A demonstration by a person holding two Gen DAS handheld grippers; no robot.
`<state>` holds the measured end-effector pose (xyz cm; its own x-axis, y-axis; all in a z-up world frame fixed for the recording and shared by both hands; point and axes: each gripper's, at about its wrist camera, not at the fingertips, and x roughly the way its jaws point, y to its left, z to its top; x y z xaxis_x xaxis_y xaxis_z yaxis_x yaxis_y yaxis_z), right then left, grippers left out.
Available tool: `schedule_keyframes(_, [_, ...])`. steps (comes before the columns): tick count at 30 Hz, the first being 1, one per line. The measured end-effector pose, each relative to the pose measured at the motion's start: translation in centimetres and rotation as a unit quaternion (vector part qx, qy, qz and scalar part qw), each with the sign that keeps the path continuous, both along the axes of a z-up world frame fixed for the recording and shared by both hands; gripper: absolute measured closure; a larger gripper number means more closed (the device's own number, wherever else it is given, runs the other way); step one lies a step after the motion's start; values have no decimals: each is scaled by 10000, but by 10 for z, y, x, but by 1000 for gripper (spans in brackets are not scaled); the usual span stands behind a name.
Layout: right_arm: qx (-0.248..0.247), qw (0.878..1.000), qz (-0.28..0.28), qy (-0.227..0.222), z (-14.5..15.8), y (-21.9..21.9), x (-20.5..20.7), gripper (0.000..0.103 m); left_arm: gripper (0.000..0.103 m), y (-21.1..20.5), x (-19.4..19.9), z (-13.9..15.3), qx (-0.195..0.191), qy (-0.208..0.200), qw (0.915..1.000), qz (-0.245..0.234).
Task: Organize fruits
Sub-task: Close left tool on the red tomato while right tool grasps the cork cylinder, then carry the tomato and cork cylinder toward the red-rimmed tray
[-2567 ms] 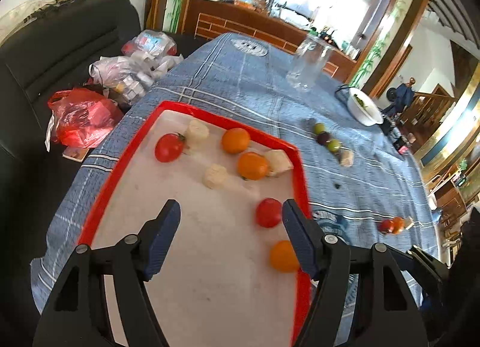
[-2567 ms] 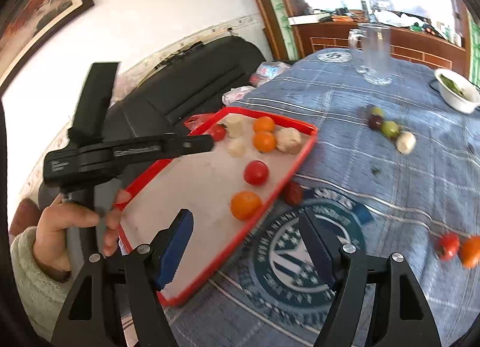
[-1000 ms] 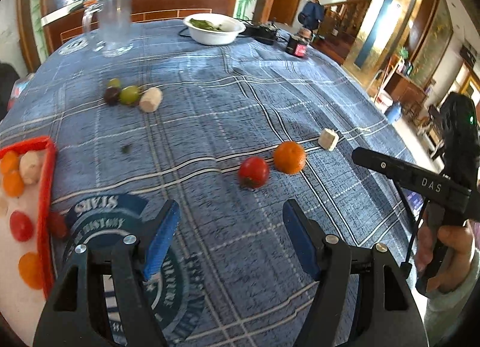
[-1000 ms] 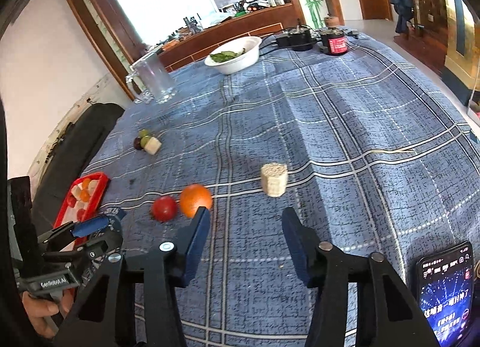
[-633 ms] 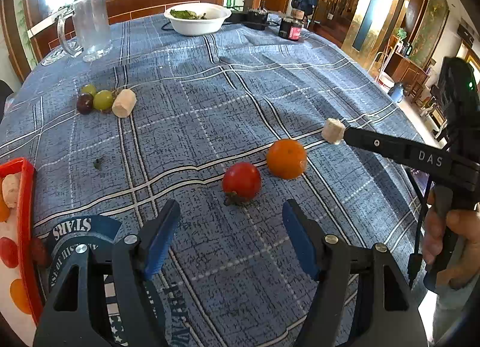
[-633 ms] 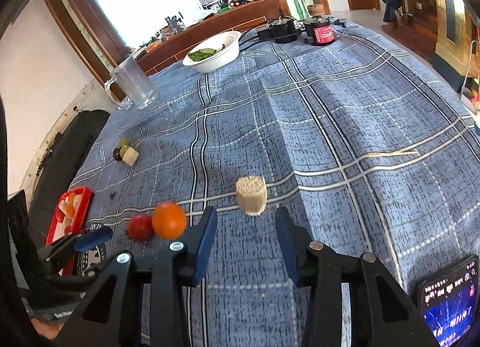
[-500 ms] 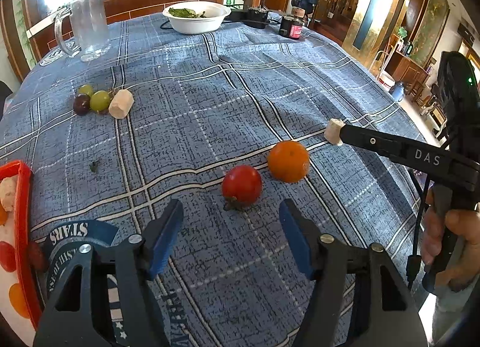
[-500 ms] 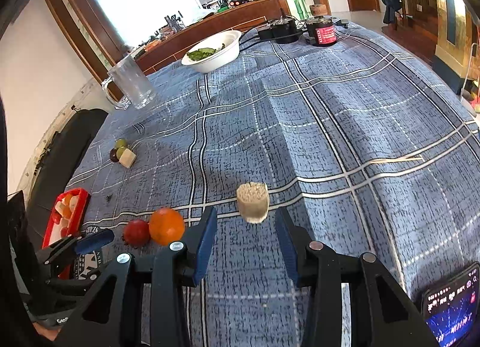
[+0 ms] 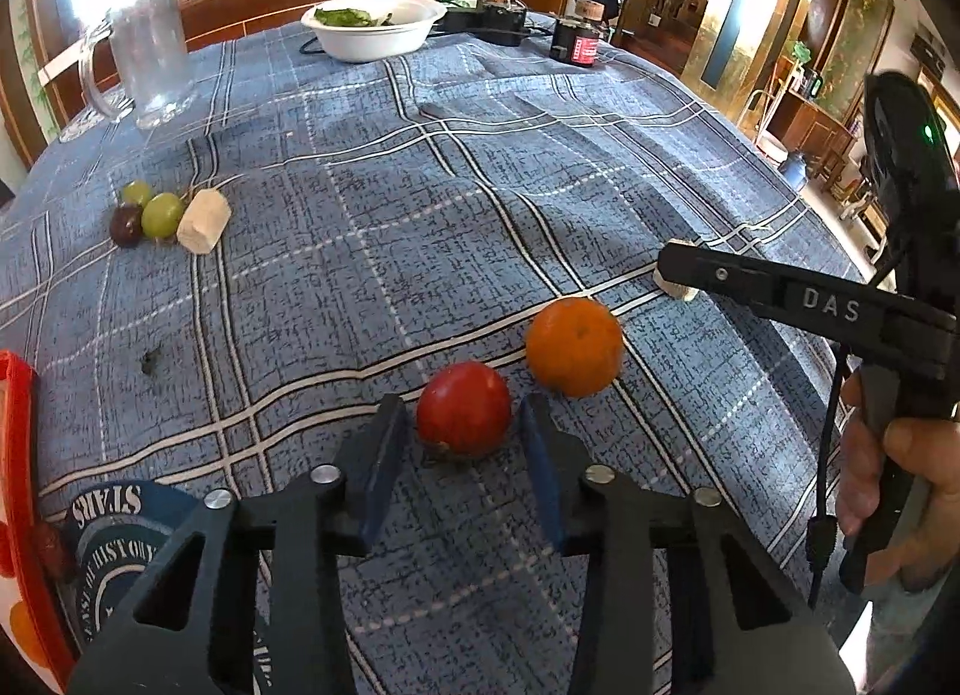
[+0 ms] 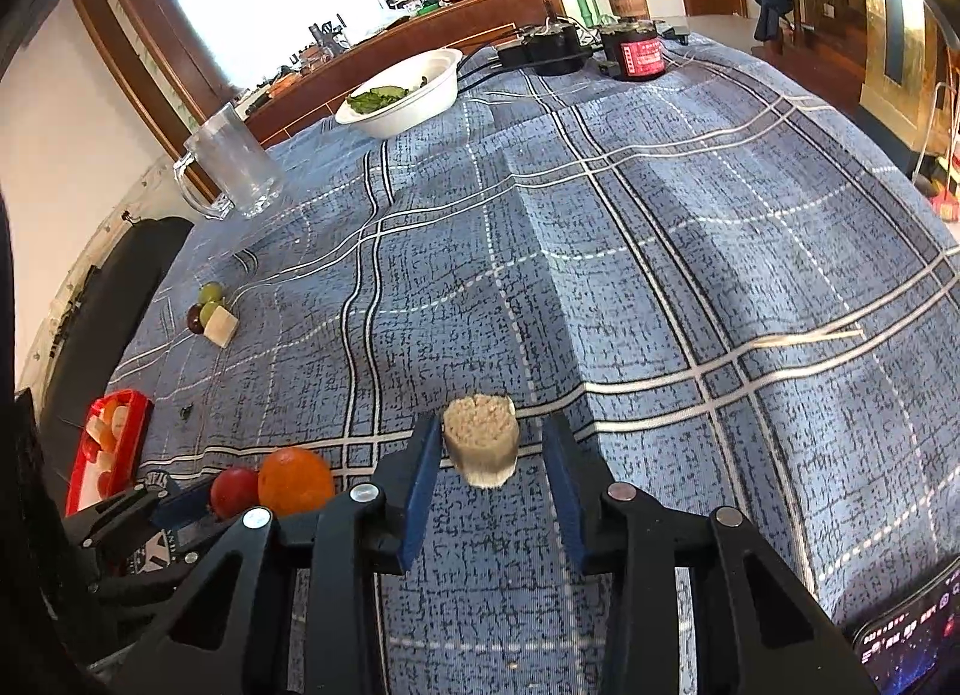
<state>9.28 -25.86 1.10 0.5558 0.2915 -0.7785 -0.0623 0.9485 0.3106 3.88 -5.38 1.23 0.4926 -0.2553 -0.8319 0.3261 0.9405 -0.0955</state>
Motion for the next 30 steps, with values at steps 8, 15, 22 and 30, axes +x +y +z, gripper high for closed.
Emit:
schedule_keyframes(8, [-341, 9993, 117, -91, 2, 11, 0, 76, 76, -1, -5, 1, 53, -129, 9999, -79])
schedule_keyframes(15, [-173, 9996, 30, -223, 15, 4, -8, 76, 76, 4, -14, 6, 45, -188, 9998, -51])
schedule_keyframes(22, [-168, 9993, 94, -309, 23, 8, -14, 76, 76, 5, -20, 11, 79, -275, 9996, -34])
schedule_keyframes(30, [-169, 9989, 200, -390, 32, 17, -23, 76, 76, 13, -26, 19, 53, -366, 9993, 37])
